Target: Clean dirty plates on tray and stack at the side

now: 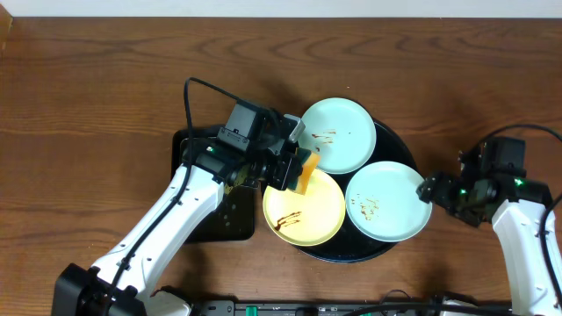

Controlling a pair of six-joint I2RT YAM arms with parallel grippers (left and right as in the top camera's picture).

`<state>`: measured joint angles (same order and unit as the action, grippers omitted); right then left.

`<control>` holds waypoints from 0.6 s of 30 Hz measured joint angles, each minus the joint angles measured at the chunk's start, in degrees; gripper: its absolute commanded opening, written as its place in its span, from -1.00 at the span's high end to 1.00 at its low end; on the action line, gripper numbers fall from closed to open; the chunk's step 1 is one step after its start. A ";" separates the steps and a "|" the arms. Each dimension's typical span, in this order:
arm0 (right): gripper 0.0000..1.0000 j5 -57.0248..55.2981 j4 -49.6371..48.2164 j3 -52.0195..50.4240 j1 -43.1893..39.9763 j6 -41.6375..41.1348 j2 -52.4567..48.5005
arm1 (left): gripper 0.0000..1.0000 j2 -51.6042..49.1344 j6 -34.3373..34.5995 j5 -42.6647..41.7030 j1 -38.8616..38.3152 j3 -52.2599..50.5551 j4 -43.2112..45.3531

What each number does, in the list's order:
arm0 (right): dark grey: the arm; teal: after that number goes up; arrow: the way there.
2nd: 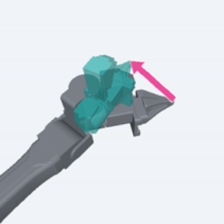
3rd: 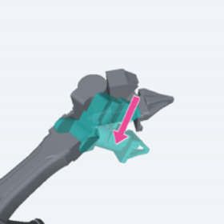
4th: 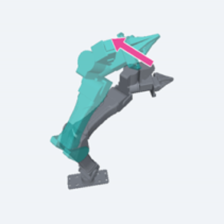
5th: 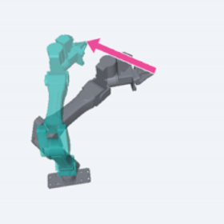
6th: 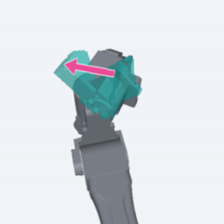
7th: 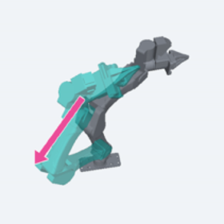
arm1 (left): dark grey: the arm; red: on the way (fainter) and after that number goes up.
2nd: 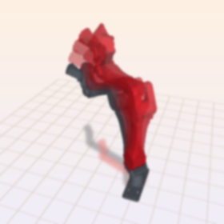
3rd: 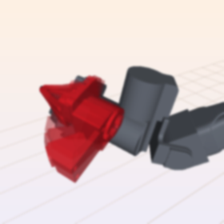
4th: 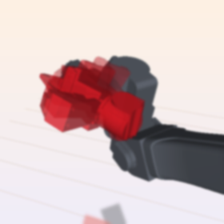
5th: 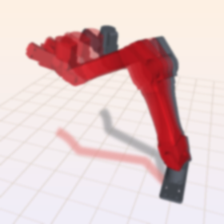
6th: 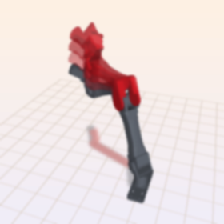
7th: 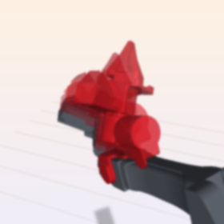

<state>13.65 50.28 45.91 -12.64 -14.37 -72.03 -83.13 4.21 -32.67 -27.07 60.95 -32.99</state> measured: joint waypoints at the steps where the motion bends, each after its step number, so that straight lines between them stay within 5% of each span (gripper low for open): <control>1: -0.87 0.72 -1.66 -0.31 0.02 0.24 -0.66 | 0.85 0.00 0.07 0.00 0.00 0.00 0.00; 4: -0.94 3.17 -5.99 -2.14 0.02 1.03 -1.64 | 0.85 0.00 0.09 0.00 0.00 0.02 -0.15; 12: -0.70 10.78 -13.92 -9.35 0.00 0.57 -2.01 | 0.85 0.00 0.09 0.00 0.00 0.02 -0.66; 15: -0.43 12.04 -14.69 -10.58 -0.37 0.02 -2.01 | 0.85 0.00 0.09 0.00 0.00 0.02 -0.68; 18: 0.21 12.52 -14.86 -11.13 -1.20 -0.50 -2.01 | 0.85 0.00 0.09 0.00 0.00 0.02 -1.07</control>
<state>26.17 35.42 34.79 -13.85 -14.87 -74.04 -83.13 4.29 -32.67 -27.07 60.97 -34.06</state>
